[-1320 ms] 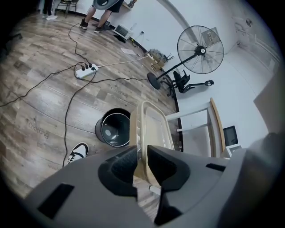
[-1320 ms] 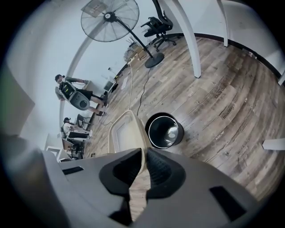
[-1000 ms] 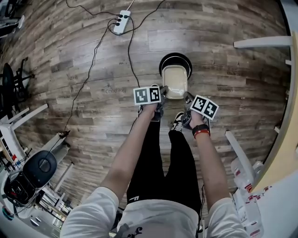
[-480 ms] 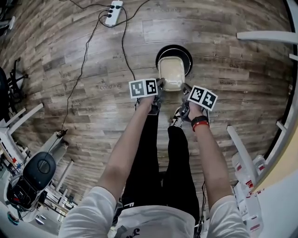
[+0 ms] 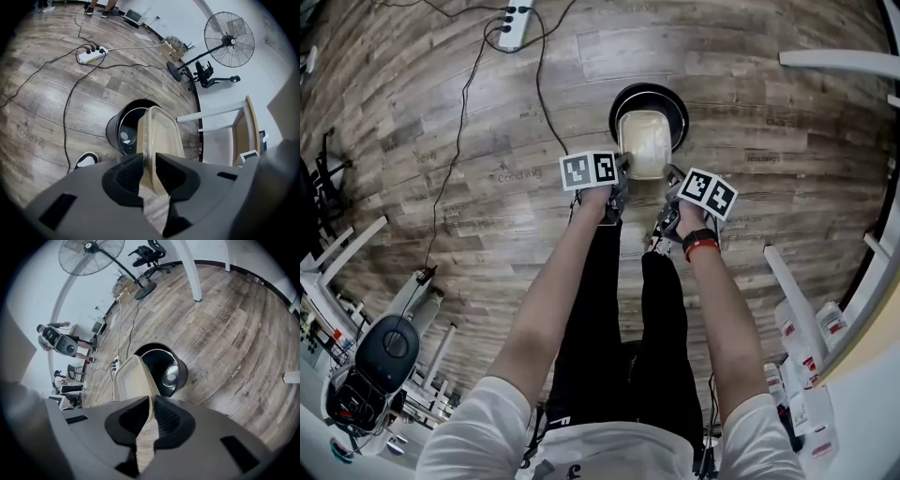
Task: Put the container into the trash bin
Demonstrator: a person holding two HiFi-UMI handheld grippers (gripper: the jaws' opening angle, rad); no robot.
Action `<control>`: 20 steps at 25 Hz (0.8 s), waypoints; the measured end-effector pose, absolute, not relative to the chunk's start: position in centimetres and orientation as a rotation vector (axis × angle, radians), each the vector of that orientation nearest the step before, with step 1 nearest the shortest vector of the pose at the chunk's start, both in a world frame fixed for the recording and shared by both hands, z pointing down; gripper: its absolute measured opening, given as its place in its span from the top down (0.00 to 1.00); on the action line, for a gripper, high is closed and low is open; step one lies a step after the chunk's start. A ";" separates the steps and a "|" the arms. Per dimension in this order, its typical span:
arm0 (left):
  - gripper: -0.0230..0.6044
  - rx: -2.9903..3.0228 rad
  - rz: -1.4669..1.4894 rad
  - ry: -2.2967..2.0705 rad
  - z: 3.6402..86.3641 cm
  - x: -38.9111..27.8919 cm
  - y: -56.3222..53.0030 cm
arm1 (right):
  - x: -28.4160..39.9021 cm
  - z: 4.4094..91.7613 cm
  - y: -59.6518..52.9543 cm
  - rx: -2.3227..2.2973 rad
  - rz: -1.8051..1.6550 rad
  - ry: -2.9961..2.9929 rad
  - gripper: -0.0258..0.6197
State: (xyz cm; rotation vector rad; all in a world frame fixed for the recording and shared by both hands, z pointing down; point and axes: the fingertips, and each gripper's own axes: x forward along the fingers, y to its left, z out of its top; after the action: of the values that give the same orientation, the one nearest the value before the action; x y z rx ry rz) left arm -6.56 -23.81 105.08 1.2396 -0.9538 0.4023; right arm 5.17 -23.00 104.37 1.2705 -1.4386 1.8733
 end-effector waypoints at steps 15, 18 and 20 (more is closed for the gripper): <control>0.80 1.209 0.446 -0.887 110.3 -5.3 -25.5 | 6.3 108.7 -24.0 1.339 1.956 -1.326 0.88; 0.78 1.187 0.451 -0.884 111.1 -5.1 -25.5 | 6.5 109.4 -24.0 1.351 1.993 -1.296 0.88; 0.75 1.163 0.433 -0.886 111.5 -5.2 -25.6 | 6.3 109.8 -24.1 1.365 2.040 -1.264 0.88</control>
State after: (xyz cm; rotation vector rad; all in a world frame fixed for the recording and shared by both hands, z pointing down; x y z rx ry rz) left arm -5.21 -25.59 111.48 1.1628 -0.8856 0.4335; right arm 6.28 -24.09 109.85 1.3647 -1.2641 2.0398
